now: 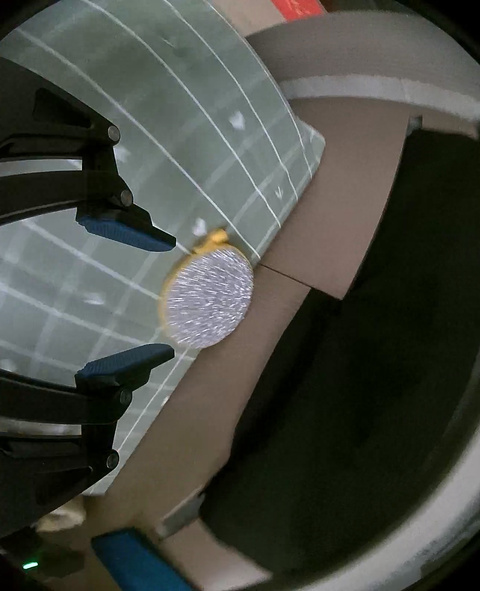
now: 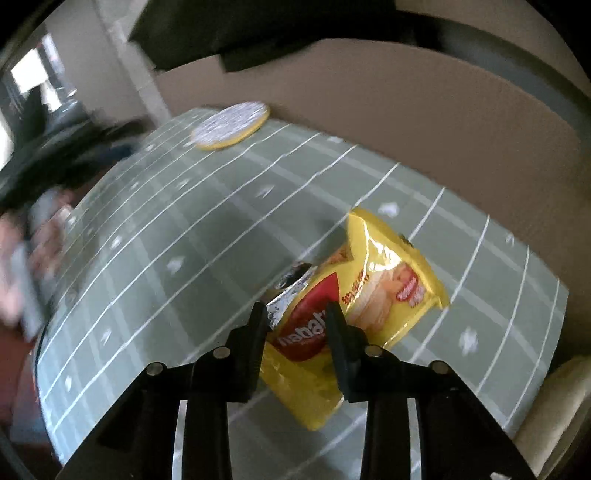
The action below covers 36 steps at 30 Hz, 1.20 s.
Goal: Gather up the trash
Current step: 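Move both open tools back to the table toward the remaining snack bag and sponge, then grasp the silver glitter sponge with the left tool while the right tool grasps the yellow snack bag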
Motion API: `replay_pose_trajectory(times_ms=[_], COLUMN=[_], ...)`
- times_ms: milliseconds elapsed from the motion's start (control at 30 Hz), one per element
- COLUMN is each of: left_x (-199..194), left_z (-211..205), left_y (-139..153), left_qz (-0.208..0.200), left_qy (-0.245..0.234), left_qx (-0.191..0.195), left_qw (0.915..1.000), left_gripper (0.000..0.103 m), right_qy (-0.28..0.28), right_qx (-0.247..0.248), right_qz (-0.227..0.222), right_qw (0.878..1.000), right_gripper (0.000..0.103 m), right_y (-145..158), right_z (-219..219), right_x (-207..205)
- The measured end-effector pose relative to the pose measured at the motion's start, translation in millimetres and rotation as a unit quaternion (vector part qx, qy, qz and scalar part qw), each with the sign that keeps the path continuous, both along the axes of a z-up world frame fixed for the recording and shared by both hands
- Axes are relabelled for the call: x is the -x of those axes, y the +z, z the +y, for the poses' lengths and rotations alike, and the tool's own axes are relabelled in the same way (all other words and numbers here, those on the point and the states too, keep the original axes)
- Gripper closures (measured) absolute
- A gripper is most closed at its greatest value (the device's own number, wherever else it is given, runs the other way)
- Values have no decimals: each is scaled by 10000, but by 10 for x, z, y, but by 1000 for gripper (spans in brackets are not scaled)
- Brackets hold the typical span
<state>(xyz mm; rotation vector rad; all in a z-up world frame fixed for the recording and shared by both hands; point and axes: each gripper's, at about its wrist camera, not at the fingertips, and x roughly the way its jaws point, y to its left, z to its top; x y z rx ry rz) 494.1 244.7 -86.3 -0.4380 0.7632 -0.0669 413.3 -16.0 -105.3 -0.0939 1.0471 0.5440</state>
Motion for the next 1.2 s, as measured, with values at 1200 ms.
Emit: replay_pose_trajectory(times_ms=[1200], left_x=[1483], left_z=[-733], left_y=[-236], left_qz=[1046], left_qy=[-1456], left_qx=[-777], left_qw=[9807], left_gripper=[51], right_qy=[-1492], right_qx=[-146], right_qz=[-526], right_qw=[9873], right_gripper=[52], right_y=[-91], right_z=[-515], right_x=[200])
